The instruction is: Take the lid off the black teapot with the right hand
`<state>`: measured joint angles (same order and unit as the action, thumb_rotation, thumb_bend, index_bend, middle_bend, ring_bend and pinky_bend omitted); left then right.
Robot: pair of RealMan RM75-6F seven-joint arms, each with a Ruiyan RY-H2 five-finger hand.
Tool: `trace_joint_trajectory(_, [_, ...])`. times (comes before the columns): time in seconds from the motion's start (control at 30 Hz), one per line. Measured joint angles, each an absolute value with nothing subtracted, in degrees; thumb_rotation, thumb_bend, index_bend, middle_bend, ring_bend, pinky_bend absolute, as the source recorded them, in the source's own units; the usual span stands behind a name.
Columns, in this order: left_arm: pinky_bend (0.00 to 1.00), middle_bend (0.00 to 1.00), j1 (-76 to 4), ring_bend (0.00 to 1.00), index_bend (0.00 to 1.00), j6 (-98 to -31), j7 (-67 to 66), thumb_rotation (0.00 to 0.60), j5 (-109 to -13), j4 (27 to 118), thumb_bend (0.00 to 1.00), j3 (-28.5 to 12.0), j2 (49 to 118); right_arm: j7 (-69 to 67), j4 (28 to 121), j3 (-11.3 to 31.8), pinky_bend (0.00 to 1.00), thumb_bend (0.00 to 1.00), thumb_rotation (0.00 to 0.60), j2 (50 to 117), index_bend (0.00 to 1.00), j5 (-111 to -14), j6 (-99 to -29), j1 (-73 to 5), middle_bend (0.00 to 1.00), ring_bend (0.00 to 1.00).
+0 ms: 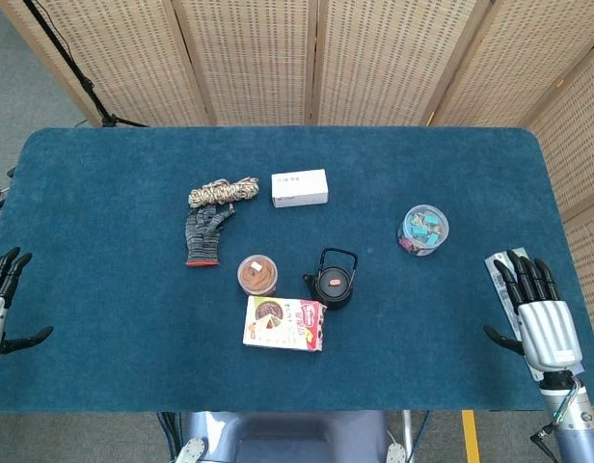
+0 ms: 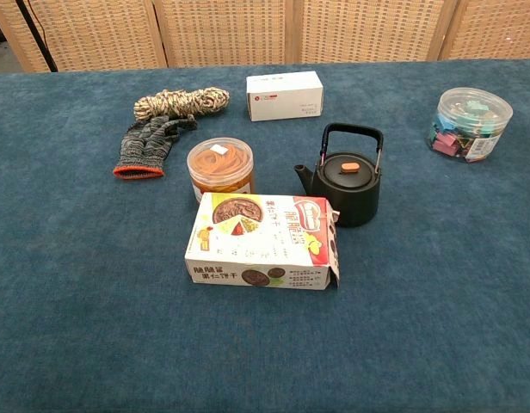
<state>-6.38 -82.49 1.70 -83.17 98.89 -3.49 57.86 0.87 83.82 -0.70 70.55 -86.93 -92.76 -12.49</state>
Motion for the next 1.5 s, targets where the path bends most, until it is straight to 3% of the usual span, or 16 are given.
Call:
trace_joint_trajectory(0.33, [0.0, 0.0, -5.68, 0.0, 0.0, -83.89, 2.87, 0.6, -83.48, 98.8, 0.0, -3.51, 57.61, -0.81, 83.3, 0.65, 0.0, 0.0, 0.6, 71.92, 0.0, -88.85, -92.28, -11.97, 0.0, 0.0])
trace_joint_trajectory(0.57, [0.0, 0.0, -5.64, 0.0, 0.0, -84.25, 3.34, 0.6, -83.31, 99.24, 0.0, -3.88, 57.41, -1.15, 87.57, 1.63, 0.0, 0.0, 0.6, 71.07, 0.0, -90.27, -86.89, -15.18, 0.0, 0.0])
trace_joint_trajectory(0.7, [0.0, 0.0, -5.78, 0.0, 0.0, -84.0, 3.27, 0.6, -83.15, 99.31, 0.0, -3.96, 57.41, 0.71, 93.75, 2.84, 0.0, 0.03, 0.6, 70.11, 0.15, -91.19, -82.12, -18.67, 0.0, 0.0])
trace_joint_trajectory(0.8, [0.0, 0.0, -6.04, 0.0, 0.0, -83.4, 3.22, 0.6, -82.65, 99.24, 0.0, -4.1, 57.41, 2.94, 99.1, 4.31, 0.0, 0.15, 0.6, 69.92, 0.28, -90.97, -78.64, -21.31, 0.0, 0.0])
trace_joint_trajectory(0.87, [0.0, 0.0, -6.27, 0.0, 0.0, -82.87, 3.26, 0.6, -82.14, 99.23, 0.0, -4.27, 57.35, 5.44, 101.7, 5.51, 0.0, 0.23, 0.6, 70.16, 0.31, -90.36, -76.88, -22.85, 0.0, 0.0])
trace_joint_trajectory(1.03, [0.0, 0.0, -6.43, 0.0, 0.0, -82.43, 3.84, 0.6, -81.78, 99.22, 0.0, -4.37, 57.09, 15.49, 105.83, 9.65, 0.0, 0.35, 0.6, 72.92, 0.33, -84.83, -71.63, -27.64, 0.0, 0.0])
trace_joint_trajectory(1.5, [0.0, 0.0, -6.43, 0.0, 0.0, -82.89, 4.55, 0.6, -82.5, 99.71, 0.0, -4.44, 56.45, 36.86, 105.97, 14.77, 0.0, 0.38, 0.6, 86.62, 0.37, -62.32, -64.96, -37.96, 0.0, 0.0])
